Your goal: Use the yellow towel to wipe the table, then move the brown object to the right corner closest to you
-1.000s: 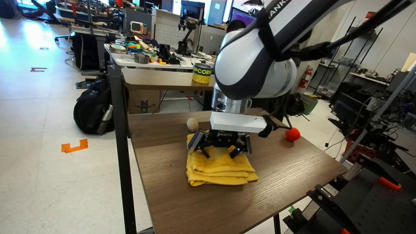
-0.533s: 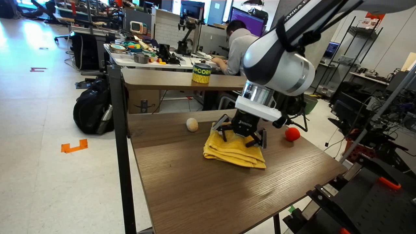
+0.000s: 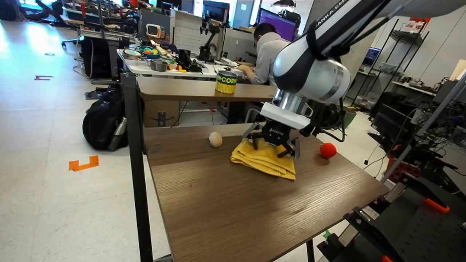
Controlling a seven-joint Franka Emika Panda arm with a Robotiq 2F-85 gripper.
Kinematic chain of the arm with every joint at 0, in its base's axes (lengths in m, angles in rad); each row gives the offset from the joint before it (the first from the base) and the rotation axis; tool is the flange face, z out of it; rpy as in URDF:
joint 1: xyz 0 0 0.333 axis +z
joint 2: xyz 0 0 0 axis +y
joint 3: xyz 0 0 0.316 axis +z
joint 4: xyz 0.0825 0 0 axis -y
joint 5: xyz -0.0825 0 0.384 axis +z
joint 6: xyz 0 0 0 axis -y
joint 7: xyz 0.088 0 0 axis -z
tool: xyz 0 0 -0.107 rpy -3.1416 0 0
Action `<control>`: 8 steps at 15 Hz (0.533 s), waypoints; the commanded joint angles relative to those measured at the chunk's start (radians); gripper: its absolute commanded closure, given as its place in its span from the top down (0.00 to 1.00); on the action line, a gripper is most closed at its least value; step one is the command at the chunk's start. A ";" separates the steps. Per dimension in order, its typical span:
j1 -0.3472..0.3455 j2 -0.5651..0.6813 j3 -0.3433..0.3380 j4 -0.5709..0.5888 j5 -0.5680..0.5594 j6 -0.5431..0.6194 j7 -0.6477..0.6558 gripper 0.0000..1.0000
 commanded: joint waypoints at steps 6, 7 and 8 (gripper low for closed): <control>-0.083 0.176 -0.140 0.216 0.005 0.022 0.316 1.00; -0.089 0.186 -0.147 0.219 -0.001 0.028 0.348 1.00; -0.096 0.185 -0.142 0.201 -0.003 0.034 0.364 1.00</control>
